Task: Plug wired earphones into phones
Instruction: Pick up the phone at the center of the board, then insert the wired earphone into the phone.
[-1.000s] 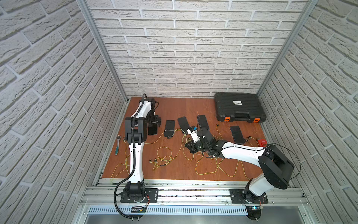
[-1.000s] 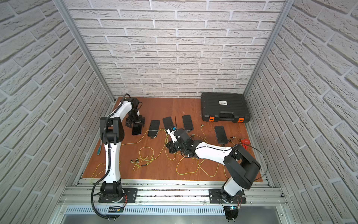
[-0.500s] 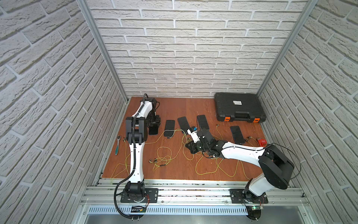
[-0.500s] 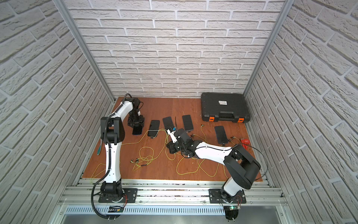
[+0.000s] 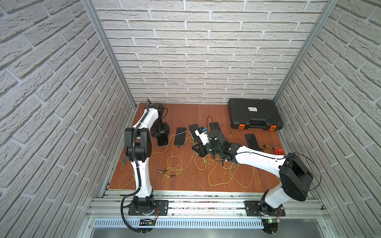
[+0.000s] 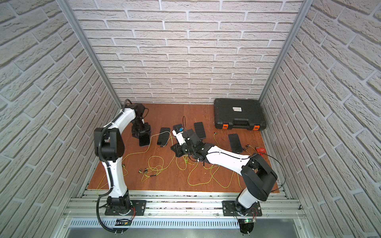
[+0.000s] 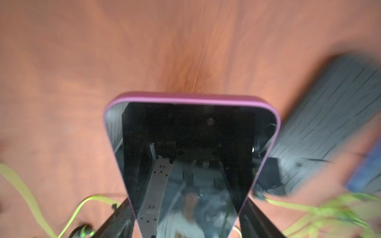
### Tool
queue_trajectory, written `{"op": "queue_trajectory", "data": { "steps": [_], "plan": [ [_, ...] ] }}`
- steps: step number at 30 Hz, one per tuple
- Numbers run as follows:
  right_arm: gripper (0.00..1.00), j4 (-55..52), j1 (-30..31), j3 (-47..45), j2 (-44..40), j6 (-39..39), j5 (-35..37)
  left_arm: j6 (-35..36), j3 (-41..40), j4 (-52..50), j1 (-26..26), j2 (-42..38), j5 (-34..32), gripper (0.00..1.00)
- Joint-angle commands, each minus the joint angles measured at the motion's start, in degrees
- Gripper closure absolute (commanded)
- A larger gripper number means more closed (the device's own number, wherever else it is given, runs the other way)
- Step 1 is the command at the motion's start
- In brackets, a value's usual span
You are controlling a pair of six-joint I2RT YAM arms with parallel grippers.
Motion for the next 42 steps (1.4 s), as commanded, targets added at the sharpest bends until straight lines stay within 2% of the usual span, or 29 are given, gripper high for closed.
{"op": "queue_trajectory", "data": {
  "steps": [1, 8, 11, 16, 21, 25, 31, 34, 42],
  "plan": [
    [0.94, -1.0, -0.8, 2.8, 1.0, -1.8, -3.6, -2.7, 0.3, -2.0, 2.9, -9.8, 0.3, 0.6],
    [0.94, -3.7, -3.4, 5.6, 0.7, -3.7, -6.1, -7.7, -3.1, -4.8, 5.0, -23.8, 3.0, 0.69],
    [0.94, -3.7, -5.0, 5.8, 0.6, -3.9, -8.0, -12.3, -5.4, -3.6, 4.1, -29.0, 10.8, 0.72],
    [0.94, 0.1, -5.2, 4.4, -0.4, -2.2, -8.4, -30.4, -20.8, 15.8, -1.5, -35.3, 26.1, 0.81],
    [0.94, 6.6, -5.2, -1.5, -5.3, -1.1, -3.0, -47.3, -30.6, 32.0, -2.5, -37.3, 32.5, 0.93],
    [0.94, 11.2, -4.8, -4.3, -6.9, -0.7, -0.4, -57.3, -35.0, 40.5, -4.4, -38.6, 32.8, 1.0],
    [0.94, 21.9, -4.6, -5.8, -4.7, 4.7, -1.7, -66.6, -40.6, 48.7, -7.0, -38.9, 31.9, 1.0],
    [0.94, 23.6, -4.1, -5.1, -3.1, 4.9, -0.6, -71.9, -45.0, 54.0, -7.6, -39.4, 31.4, 1.0],
    [0.94, 25.2, -3.9, -3.8, 0.2, 6.3, 0.8, -71.7, -45.8, 54.2, -8.5, -39.8, 30.7, 1.0]
  ]
}}
